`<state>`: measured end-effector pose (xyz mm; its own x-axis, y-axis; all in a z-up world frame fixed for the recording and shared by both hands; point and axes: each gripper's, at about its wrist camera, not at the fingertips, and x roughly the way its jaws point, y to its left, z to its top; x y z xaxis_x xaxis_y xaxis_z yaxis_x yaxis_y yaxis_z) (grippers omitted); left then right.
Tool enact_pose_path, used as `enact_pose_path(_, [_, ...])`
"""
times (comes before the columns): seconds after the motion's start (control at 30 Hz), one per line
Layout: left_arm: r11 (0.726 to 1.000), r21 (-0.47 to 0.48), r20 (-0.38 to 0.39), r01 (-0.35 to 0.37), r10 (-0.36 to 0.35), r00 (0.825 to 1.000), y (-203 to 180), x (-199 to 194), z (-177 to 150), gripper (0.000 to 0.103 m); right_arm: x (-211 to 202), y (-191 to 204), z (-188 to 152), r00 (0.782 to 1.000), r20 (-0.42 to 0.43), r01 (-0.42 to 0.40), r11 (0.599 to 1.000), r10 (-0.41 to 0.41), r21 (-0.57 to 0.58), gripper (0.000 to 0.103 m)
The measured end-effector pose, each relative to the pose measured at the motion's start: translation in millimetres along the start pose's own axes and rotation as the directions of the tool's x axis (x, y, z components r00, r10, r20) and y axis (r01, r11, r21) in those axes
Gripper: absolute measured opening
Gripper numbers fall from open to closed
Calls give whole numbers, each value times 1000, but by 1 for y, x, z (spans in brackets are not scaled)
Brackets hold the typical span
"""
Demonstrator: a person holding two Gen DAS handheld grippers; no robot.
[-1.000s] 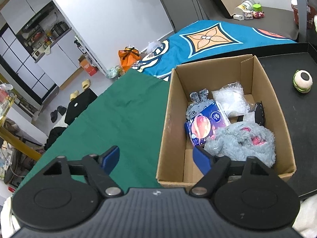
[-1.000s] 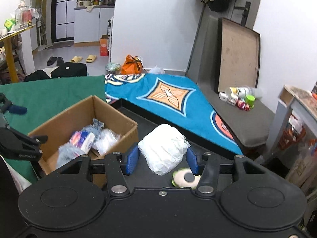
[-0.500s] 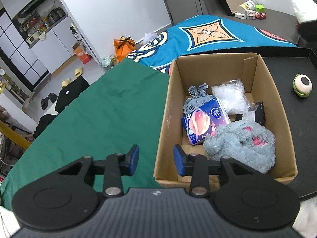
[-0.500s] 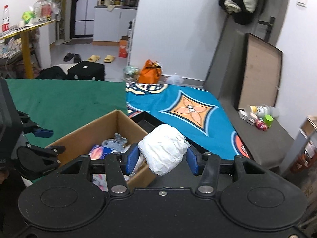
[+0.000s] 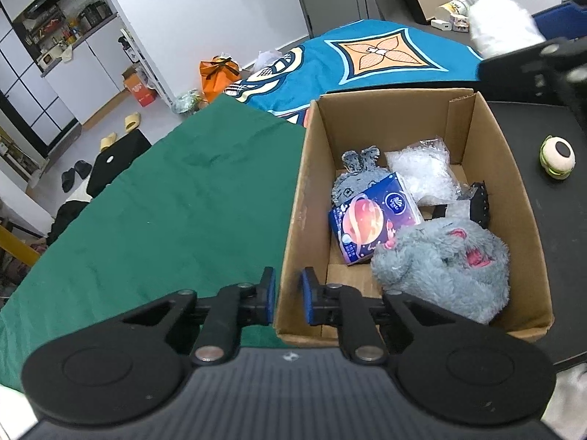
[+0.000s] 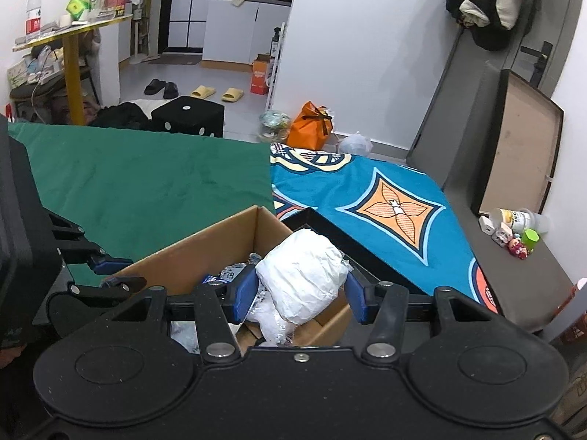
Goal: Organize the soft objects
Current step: 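Lower the cloth bundle into the box and open the right tool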
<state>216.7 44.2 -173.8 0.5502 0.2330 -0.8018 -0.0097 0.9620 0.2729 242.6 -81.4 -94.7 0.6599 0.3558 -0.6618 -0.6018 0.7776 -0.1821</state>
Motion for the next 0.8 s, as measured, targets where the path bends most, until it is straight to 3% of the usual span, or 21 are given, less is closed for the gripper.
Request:
enact_pose_path(0.1, [1000, -9, 4, 11, -11, 1000, 1, 0, -1, 14, 5, 3, 2, 1000, -12, -15, 1000, 15, 1, 53])
enact_pose_path(0.17, [1000, -16, 8, 19, -19, 1000, 3, 1, -1, 14, 7, 6, 2, 999, -22, -25, 1000, 25, -9, 65])
enact_pose_path(0.23, [1000, -18, 10, 25, -24, 1000, 2, 1, 0, 14, 6, 8, 1, 999, -26, -22, 1000, 22, -15, 69])
enact_pose_path(0.7, [999, 26, 24, -22, 21, 999, -4, -6, -2, 18, -8, -13, -9, 999, -21, 28, 999, -28, -16, 80])
enact_pose_path(0.8, [999, 29, 25, -40, 39, 999, -5, -8, -3, 24, -10, -19, -15, 999, -23, 36, 999, -37, -30, 80])
